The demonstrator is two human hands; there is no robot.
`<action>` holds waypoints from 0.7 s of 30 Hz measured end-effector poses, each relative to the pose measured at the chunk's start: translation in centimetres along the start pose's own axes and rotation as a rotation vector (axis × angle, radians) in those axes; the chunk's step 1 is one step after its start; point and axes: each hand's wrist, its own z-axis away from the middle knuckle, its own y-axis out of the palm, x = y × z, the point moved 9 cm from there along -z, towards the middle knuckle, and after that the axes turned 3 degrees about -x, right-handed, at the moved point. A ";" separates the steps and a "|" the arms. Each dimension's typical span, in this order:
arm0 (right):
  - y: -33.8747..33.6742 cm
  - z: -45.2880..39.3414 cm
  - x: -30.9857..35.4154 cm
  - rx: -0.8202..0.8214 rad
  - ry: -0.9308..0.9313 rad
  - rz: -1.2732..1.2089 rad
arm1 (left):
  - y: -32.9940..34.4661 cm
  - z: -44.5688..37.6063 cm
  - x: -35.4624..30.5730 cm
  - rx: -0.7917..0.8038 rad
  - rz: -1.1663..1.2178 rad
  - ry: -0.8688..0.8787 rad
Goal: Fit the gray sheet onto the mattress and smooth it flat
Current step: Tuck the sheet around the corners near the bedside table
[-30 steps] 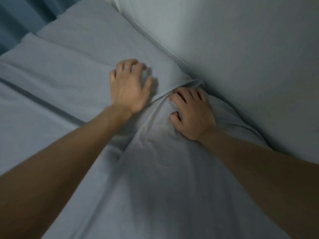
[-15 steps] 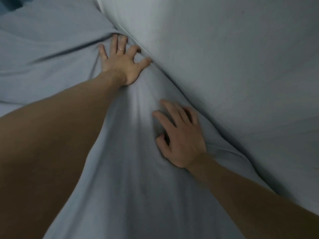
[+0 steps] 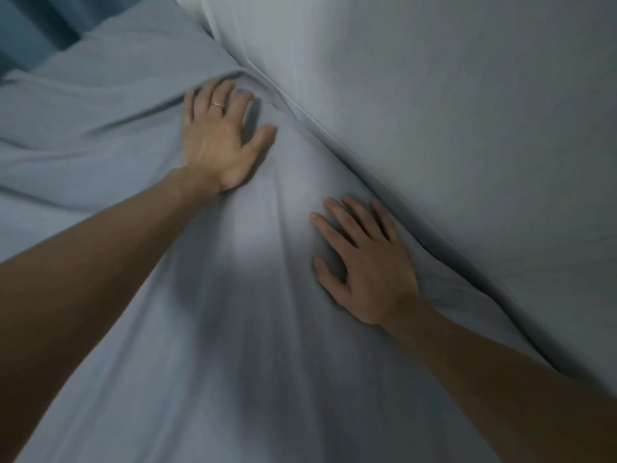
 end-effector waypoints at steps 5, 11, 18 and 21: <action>-0.1 -0.2 0.1 -0.005 0.001 0.006 | 4.2 1.6 2.8 0.350 -0.078 -0.109; -0.2 -0.1 0.1 -0.033 0.004 -0.015 | 3.2 1.0 3.5 0.379 0.051 -0.057; -0.3 -0.1 0.1 -0.067 -0.001 -0.004 | 2.2 5.4 13.2 0.285 -0.022 -0.270; -0.2 -0.2 0.1 -0.073 -0.005 -0.024 | 2.9 4.2 14.4 0.317 -0.030 -0.250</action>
